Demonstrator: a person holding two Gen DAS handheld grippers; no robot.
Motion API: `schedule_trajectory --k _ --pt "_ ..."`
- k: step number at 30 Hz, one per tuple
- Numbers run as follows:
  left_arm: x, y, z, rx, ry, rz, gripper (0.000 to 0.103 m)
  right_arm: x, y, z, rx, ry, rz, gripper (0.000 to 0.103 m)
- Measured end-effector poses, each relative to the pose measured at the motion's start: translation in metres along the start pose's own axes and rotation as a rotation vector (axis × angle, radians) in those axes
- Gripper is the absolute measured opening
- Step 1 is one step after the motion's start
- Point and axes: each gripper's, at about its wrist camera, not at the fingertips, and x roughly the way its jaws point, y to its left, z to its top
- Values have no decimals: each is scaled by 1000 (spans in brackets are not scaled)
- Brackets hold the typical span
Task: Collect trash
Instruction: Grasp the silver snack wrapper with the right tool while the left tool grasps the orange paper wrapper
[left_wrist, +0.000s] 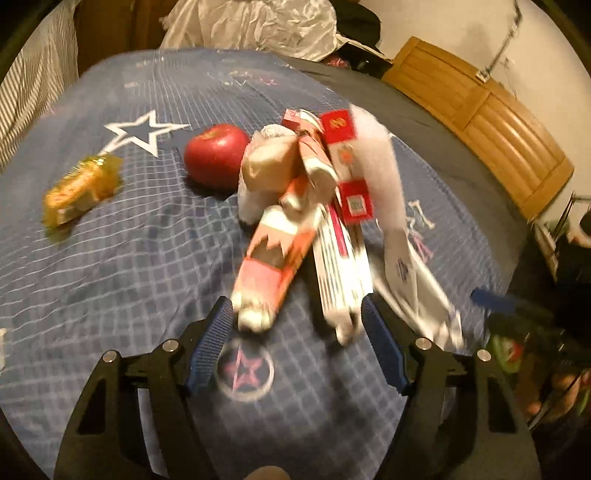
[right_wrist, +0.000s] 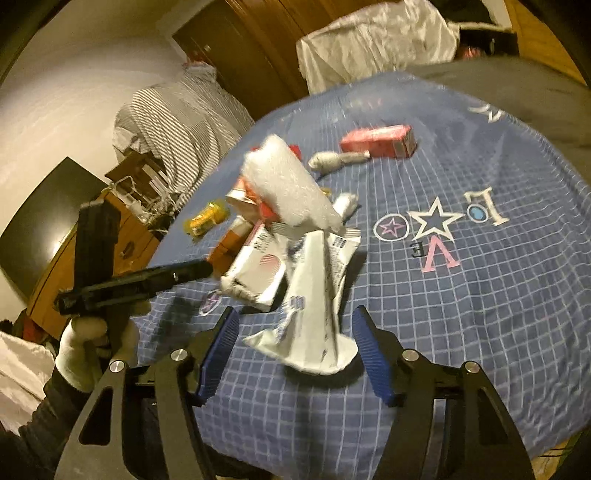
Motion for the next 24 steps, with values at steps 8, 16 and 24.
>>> schedule_trajectory --k 8,16,24 --pt "36 10 17 -54 58 -48 69 57 -14 23 25 129 -35 66" --pt "39 23 11 -109 52 -149 37 86 -2 27 -47 108 -88 41" --pt "0 19 -24 -74 -51 -43 29 56 14 14 -77 -14 -80 32"
